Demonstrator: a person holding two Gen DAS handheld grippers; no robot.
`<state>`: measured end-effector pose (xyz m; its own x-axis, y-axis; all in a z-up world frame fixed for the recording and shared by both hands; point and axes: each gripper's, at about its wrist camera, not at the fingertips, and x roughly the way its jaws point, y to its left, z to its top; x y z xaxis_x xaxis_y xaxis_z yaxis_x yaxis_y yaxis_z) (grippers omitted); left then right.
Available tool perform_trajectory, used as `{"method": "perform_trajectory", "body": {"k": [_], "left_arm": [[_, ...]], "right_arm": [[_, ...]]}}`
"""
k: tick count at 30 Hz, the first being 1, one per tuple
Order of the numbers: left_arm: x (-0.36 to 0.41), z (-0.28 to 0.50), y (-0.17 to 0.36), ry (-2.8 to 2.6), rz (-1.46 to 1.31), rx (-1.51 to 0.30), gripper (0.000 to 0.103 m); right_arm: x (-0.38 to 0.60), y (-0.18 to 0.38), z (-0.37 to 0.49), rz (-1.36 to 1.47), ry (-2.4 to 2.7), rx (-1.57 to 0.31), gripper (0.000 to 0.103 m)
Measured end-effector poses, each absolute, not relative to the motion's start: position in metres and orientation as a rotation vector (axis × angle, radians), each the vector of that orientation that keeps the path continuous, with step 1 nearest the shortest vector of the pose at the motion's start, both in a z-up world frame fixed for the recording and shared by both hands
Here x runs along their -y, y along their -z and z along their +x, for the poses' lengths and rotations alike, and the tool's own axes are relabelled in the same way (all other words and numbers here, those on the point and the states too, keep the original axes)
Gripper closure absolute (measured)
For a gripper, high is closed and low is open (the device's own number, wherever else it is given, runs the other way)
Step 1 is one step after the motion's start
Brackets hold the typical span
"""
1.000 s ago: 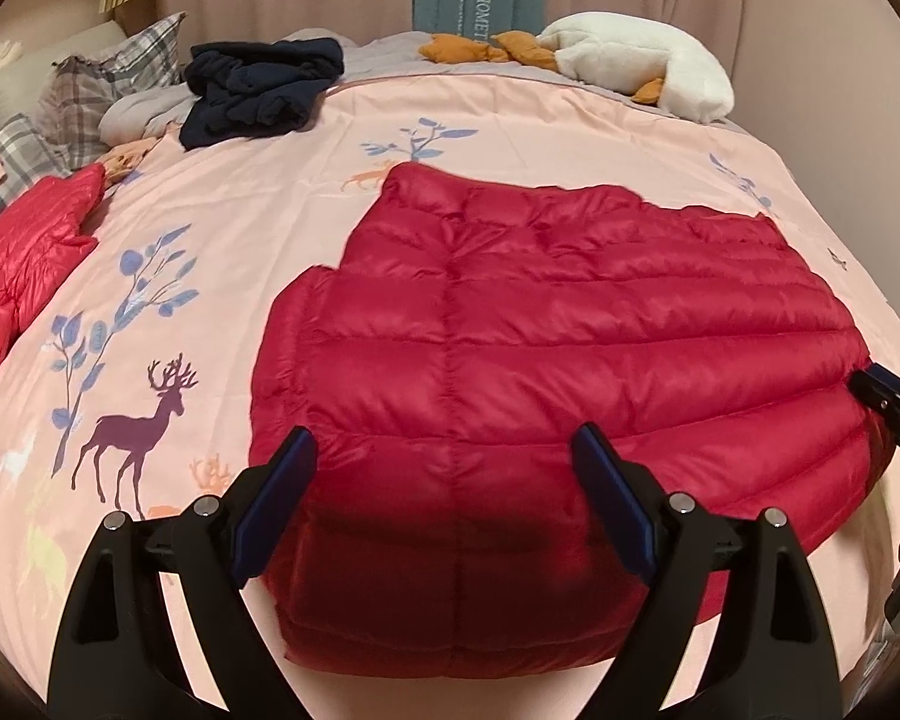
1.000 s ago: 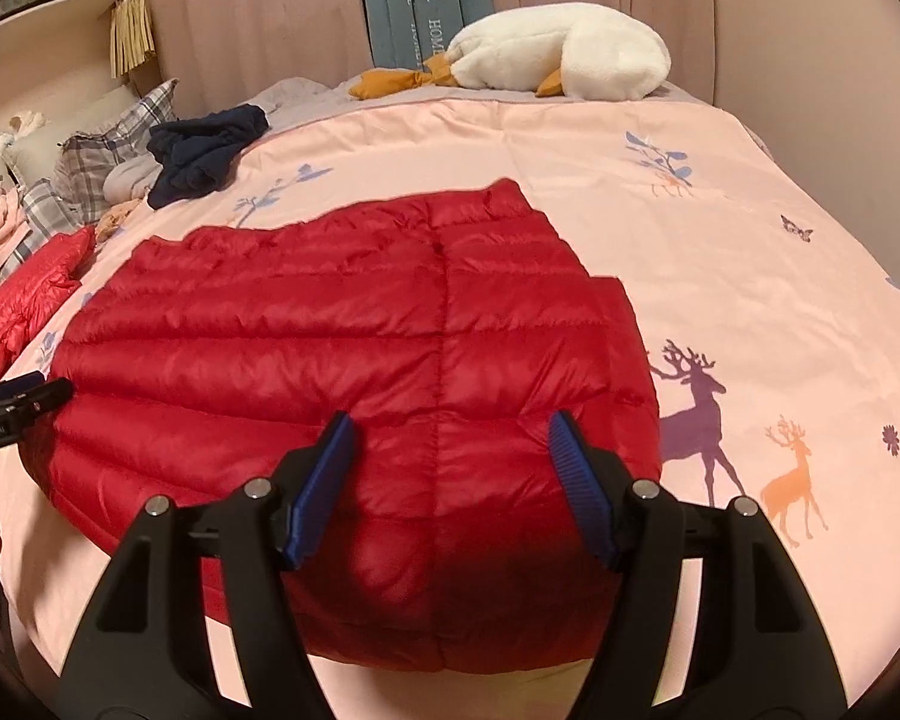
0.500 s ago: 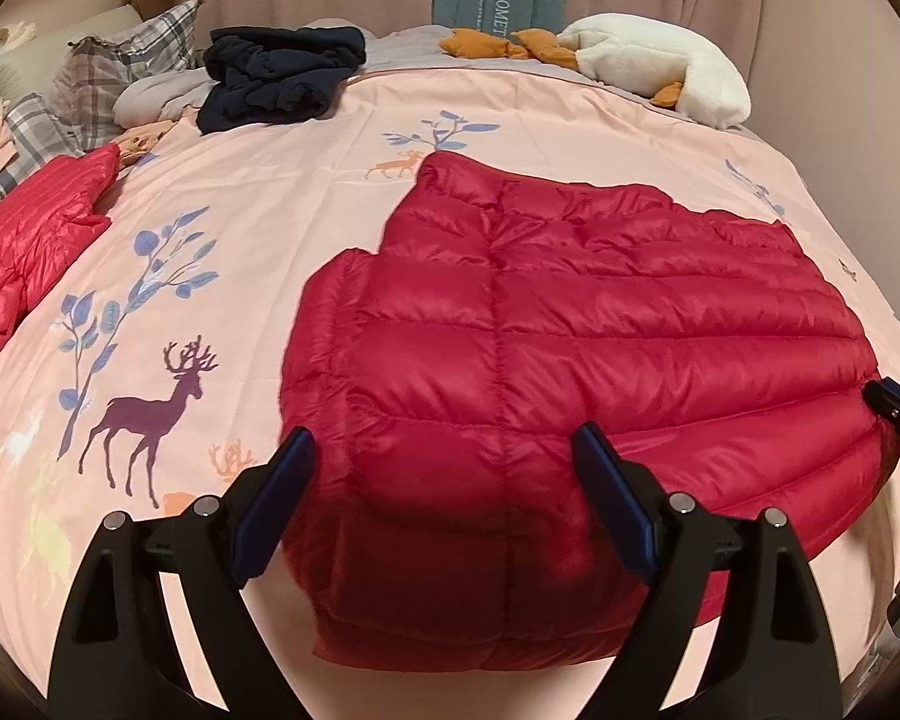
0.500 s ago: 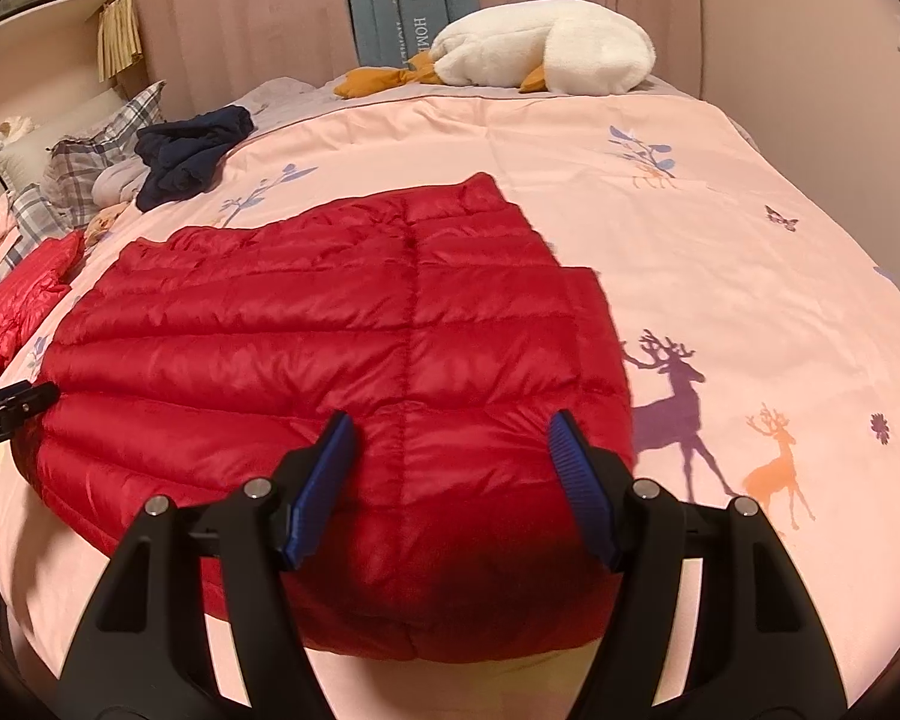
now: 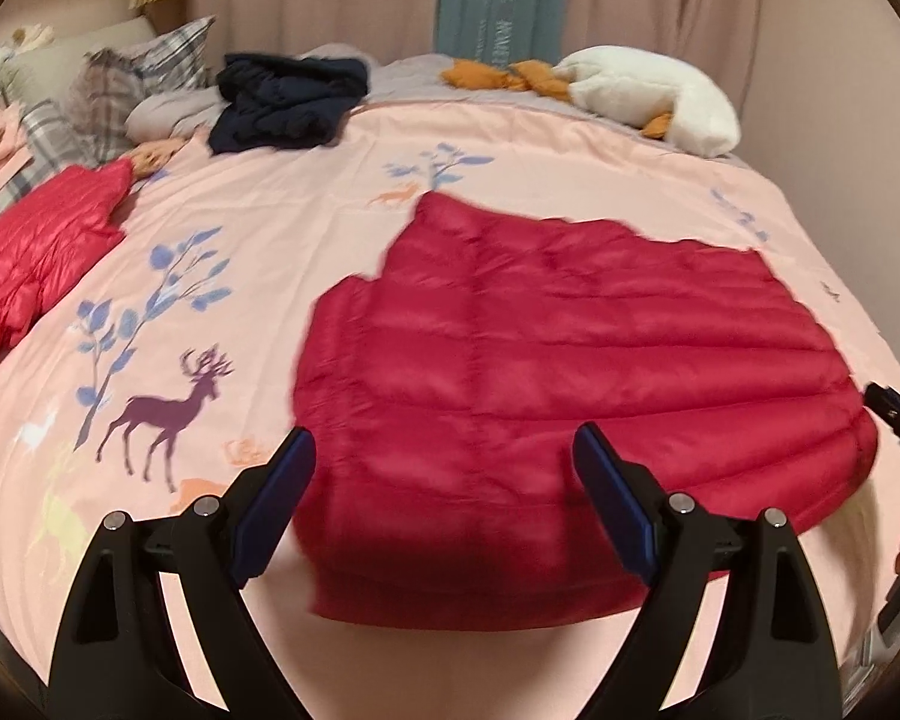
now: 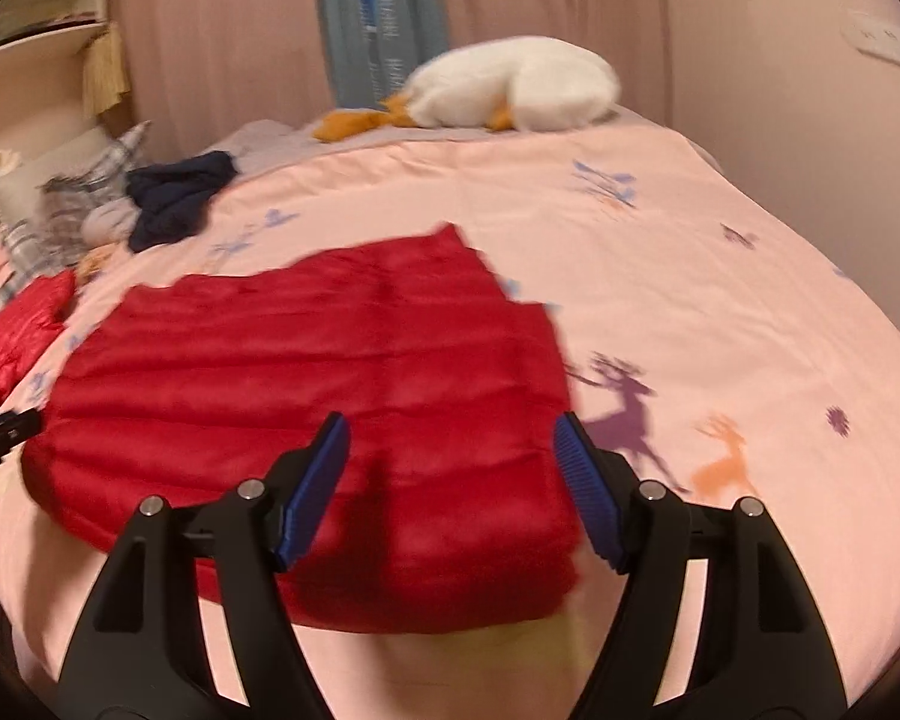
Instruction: Fold large clothes
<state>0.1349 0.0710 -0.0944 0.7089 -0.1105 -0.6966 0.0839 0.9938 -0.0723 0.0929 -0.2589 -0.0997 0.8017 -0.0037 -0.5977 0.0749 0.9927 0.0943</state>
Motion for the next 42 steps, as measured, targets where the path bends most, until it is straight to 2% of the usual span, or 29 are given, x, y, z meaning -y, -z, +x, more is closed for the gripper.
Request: {"method": "perform_trajectory", "body": {"k": [7, 12, 42], "left_arm": [[-0.020, 0.132, 0.098, 0.185, 0.028, -0.764, 0.015], [-0.011, 0.136, 0.114, 0.182, 0.049, -0.794, 0.015], [-0.029, 0.126, 0.120, 0.147, 0.057, -0.812, 0.014]], "right_arm": [[0.195, 0.100, 0.108, 0.047, -0.109, -0.633, 0.029], [0.171, 0.114, 0.116, 0.020, -0.141, -0.669, 0.029], [0.233, 0.127, 0.097, 0.088, -0.002, -0.691, 0.027]]}}
